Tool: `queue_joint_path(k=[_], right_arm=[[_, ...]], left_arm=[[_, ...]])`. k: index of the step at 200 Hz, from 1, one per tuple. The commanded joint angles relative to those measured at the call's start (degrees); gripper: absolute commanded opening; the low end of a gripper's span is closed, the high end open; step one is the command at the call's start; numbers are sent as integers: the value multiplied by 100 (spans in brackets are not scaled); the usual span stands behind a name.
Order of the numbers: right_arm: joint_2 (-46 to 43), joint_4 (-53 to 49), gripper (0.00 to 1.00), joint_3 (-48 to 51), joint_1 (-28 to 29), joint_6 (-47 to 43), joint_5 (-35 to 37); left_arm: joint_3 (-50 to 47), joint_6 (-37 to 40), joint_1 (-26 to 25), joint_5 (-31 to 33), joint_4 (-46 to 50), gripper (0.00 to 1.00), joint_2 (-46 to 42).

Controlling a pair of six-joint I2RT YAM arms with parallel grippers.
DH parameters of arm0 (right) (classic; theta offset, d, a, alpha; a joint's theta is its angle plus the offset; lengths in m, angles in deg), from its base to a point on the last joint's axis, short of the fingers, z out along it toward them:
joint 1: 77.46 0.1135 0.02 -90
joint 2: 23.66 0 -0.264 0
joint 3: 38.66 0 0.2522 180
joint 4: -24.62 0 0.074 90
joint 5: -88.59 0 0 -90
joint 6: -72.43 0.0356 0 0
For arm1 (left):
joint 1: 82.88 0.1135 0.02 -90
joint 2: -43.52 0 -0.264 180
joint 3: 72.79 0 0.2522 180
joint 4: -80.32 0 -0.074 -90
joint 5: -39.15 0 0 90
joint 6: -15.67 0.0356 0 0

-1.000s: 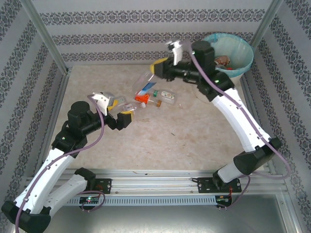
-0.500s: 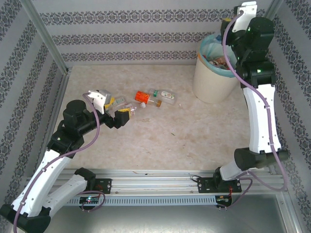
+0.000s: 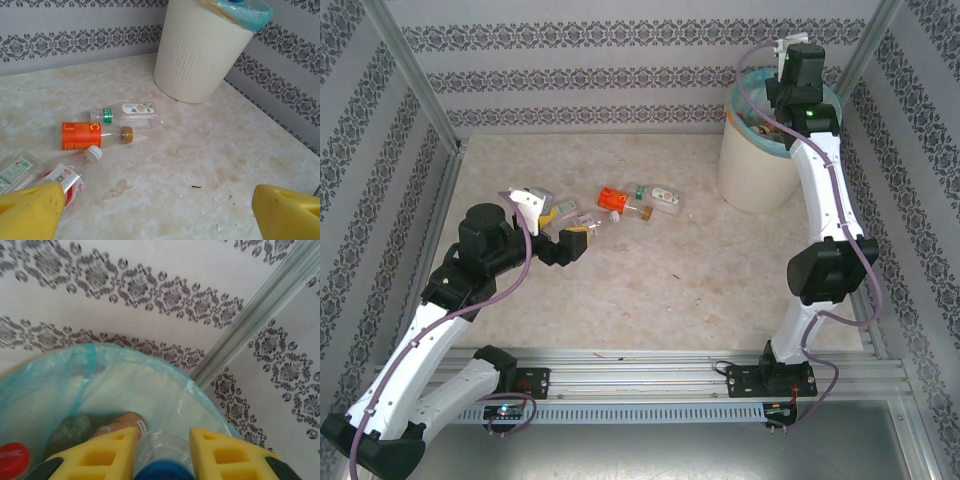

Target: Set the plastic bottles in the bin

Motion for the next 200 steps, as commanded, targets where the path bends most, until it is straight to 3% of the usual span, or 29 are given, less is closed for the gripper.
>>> queue_joint_path(k=[1,30,75,92,121,154,200], right_arm=[[43,-114,0,-166,-59,-16,234],[130,-2,0,204,-244,139,136],[296,-342,52,165,-431,523,-204],[214,-354,62,192,-429,600,-291],[85,-325,64,201,-429,687,-400],[6,-385,60,204,-428,785,-515],[152,-775,45,292,-574,1116,-625]], left_arm=[[-34,-137,-38,63,77,96,-103],[-75,-190,-40,64,89,96,-108],[-45,-159,-38,155,156,96,-105],[-38,-198,-37,167,143,96,-104],[-89,-229,-37,164,122,96,-107],[-124,-203,-37,170,128,96,-108],[-188,-148,-43,171,132,96,-101]])
